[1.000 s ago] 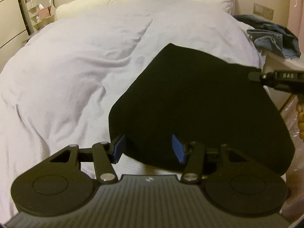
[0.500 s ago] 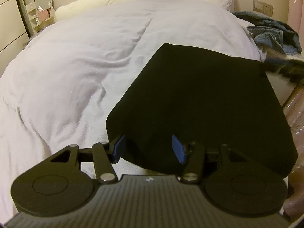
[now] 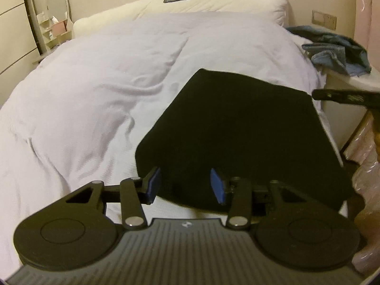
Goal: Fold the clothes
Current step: 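Lower the folded hoodie onto the bed and open both grippers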
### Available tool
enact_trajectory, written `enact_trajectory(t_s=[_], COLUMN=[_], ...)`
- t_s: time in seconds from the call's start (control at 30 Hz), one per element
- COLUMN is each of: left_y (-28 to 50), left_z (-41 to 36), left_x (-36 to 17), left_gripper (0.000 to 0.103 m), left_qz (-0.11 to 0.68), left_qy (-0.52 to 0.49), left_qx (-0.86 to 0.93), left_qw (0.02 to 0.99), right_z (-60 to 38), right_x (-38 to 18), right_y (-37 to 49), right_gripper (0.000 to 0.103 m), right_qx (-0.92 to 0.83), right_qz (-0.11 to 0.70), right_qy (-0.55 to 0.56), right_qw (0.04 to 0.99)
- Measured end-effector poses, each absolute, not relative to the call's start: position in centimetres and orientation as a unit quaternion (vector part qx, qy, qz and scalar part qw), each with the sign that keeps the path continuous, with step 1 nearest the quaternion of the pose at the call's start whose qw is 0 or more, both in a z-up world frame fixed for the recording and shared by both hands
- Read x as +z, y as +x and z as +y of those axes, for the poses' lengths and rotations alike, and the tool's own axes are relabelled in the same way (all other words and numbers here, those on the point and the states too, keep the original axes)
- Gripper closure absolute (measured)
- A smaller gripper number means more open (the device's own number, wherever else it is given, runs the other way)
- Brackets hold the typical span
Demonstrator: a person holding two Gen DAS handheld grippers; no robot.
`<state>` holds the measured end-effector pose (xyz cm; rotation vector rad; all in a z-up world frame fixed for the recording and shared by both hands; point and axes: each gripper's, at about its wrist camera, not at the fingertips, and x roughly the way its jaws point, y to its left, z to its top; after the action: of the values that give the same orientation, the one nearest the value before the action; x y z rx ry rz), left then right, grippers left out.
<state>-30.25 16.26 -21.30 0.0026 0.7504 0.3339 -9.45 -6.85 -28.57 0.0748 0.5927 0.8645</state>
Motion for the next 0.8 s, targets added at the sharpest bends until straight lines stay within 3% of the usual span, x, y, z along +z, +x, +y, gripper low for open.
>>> enact_trajectory(t_s=[0.17,0.2,0.33,0.8], left_y=[-29.4,-29.1,-28.8,-31.6], left_z=[14.6,14.7,15.1,12.2], left_x=[-22.5,-23.0,-23.6,-22.6], left_gripper=[0.061,0.061,0.061,0.062], left_qz=[0.373,0.378,0.383,0.350], left_qy=[0.032,0.029,0.016,0.012], left_qx=[0.149,0.150,0.154,0.131], left_qw=[0.915,0.913,0.911,0.928], right_z=[-5.4,-4.7,-2.5,-3.8], right_x=[-27.1,-27.0,-28.7,-27.6], right_y=[-14.1,-14.9,-15.6,-18.1], right_gripper=[0.069,0.065,0.064,0.064], right_qx=[0.470,0.480,0.475,0.490], right_qz=[0.252,0.248,0.271,0.246], right_qy=[0.019,0.010,-0.051,-0.034], right_qw=[0.846,0.841,0.836,0.835])
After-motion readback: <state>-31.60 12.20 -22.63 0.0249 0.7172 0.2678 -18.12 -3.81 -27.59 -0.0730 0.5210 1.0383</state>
